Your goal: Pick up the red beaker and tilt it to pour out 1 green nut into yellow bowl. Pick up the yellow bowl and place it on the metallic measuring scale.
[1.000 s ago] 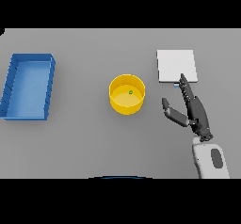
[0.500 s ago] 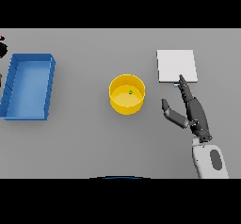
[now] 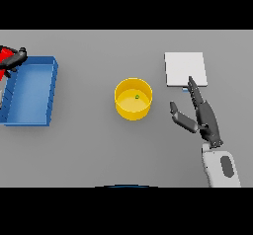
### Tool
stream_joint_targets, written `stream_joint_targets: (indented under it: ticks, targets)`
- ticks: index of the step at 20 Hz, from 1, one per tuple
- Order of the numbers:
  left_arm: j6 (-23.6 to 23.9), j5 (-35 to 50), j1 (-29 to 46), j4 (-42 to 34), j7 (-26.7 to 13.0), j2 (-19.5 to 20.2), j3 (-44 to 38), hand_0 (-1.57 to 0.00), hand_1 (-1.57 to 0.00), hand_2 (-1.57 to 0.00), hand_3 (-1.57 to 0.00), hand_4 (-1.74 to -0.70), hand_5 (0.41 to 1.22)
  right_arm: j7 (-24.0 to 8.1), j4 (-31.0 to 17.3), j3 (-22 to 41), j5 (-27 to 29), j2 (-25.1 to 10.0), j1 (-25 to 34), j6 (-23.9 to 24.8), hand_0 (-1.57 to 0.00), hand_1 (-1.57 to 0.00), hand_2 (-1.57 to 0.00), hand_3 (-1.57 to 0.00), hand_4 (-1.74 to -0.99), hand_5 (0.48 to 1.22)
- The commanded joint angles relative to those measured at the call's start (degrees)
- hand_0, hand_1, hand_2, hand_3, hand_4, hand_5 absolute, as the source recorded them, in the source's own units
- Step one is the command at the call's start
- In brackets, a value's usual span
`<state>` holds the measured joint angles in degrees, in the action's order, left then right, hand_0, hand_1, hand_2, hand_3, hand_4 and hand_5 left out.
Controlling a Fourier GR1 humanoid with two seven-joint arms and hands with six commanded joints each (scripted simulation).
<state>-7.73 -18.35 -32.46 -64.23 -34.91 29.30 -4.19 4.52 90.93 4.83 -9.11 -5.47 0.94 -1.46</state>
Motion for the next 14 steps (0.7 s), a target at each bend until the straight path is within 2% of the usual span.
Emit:
stream_joint_targets:
  ticks: [1,3,6,8,11,13,14]
  targets:
    - [-1.08,0.47,-0.2,-0.7,0.03,0.32,-0.21,-0.79,-0.66,-0.6,-0.37,-0.88,0.701,0.33,-0.11,-0.05,-0.17,-0.16,-0.17,0.07,0.0,0.0,0.0,0.0,-1.32,0.726]
    - [-3.62,0.6,0.09,-1.64,0.03,1.38,0.32,-0.5,-0.42,-0.38,-0.24,-0.83,0.678,0.47,-0.2,0.02,-0.05,-0.12,-0.58,-0.13,0.0,0.0,0.0,0.0,-1.318,0.725]
    - [-5.61,-1.05,-0.06,-0.04,-0.04,1.7,1.27,-0.26,-0.22,-0.2,-0.12,-0.78,0.653,0.68,-0.58,0.32,-0.34,0.25,-0.19,-0.02,0.0,0.0,0.0,0.0,-1.31,0.721]
    - [-6.73,-1.78,-0.53,0.61,0.0,1.58,1.35,-0.16,-0.14,-0.12,-0.08,-0.77,0.655,0.55,-0.9,0.3,-1.16,-0.03,-0.03,0.54,0.0,0.0,0.0,0.0,-1.307,0.717]
    - [-5.07,-3.57,0.27,-0.65,0.5,1.49,2.4,-0.08,-0.07,-0.06,-0.04,-0.74,0.656,0.32,0.07,0.68,-1.32,0.27,-0.35,0.72,0.0,0.0,0.0,0.0,-1.29,0.714]
    - [-3.17,-3.64,0.96,-1.31,0.99,0.56,2.18,-0.05,-0.04,-0.04,-0.02,-0.73,0.661,-1.8,0.35,1.08,-1.87,0.41,0.36,0.88,0.0,0.0,0.0,0.0,-1.277,0.704]
    - [-3.06,-3.39,0.3,-1.15,1.09,0.49,1.91,-0.04,-0.04,-0.03,-0.02,-0.73,0.664,-3.67,0.48,1.61,-4.12,0.07,1.04,2.13,0.0,0.0,0.0,0.0,-1.281,0.688]
